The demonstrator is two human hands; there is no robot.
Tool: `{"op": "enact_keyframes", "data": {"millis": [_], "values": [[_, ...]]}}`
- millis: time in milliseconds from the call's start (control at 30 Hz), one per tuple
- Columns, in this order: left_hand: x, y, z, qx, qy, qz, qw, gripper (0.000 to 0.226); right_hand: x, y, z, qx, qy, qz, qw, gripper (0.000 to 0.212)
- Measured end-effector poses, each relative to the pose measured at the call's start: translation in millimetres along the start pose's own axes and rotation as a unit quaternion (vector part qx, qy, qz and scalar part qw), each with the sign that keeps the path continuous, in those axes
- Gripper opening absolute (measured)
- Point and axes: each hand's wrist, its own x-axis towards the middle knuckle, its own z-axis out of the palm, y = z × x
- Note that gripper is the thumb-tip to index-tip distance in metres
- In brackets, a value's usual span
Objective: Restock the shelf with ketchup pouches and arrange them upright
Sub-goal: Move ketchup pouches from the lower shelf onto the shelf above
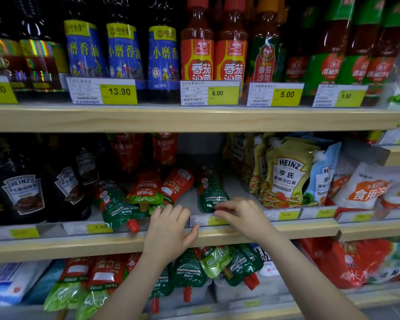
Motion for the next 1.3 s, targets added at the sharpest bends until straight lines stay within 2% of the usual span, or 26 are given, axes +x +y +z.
{"op": "enact_keyframes", "data": {"millis": [200,233,367,433,533,633,767,933,1133,1233,1300], "values": [[-0.2,1.1,-1.6,0.001,-0.015,-0.006,1.0,0.032,4.0,-2.1,-3.1,0.055,-0.006,0.035,0.998,0.025],[-0.2,1.1,-2.0,0.001,-0.016,-0.008,1.0,0.032,4.5,-4.1,-2.2,0.047,0.0,0.034,0.998,0.027],[0.0,2.6,-4.5,-0.006,-0.016,-0.009,1.0,0.032,8.8,-13.1,11.8,-0.095,-0.018,0.018,0.995,0.038],[1.2,2.1,-6.2,-0.016,-0.017,-0.006,1.0,0.031,18.2,-16.3,13.8,-0.069,-0.01,0.047,0.996,0.041],[0.8,-8.1,-8.0,-0.024,-0.016,0.03,0.999,0.033,37.8,-18.1,11.7,-0.001,-0.007,0.122,0.992,0.063],[-2.4,-20.5,-5.8,-0.029,-0.005,0.04,0.999,0.036,54.4,-21.7,14.1,0.021,-0.069,0.196,0.978,0.089],[-5.5,-20.3,1.2,-0.035,0.029,0.038,0.998,0.033,70.6,-23.3,21.3,0.045,-0.086,0.229,0.969,0.102],[-7.0,-20.8,4.7,-0.038,0.044,0.042,0.997,0.033,70.8,-20.7,19.1,0.161,-0.019,0.212,0.964,0.083],[-6.5,-19.1,-1.3,-0.039,0.004,0.031,0.999,0.036,47.5,-33.0,-9.9,0.296,0.061,0.184,0.935,0.053],[-2.6,-11.7,-10.0,-0.075,-0.019,-0.016,0.997,0.054,16.5,-35.0,-25.2,0.341,0.061,0.186,0.919,0.042],[3.1,1.2,-16.6,-0.152,-0.024,-0.036,0.988,0.068,-5.3,-33.2,-30.6,0.388,0.049,0.187,0.901,0.036]]}}
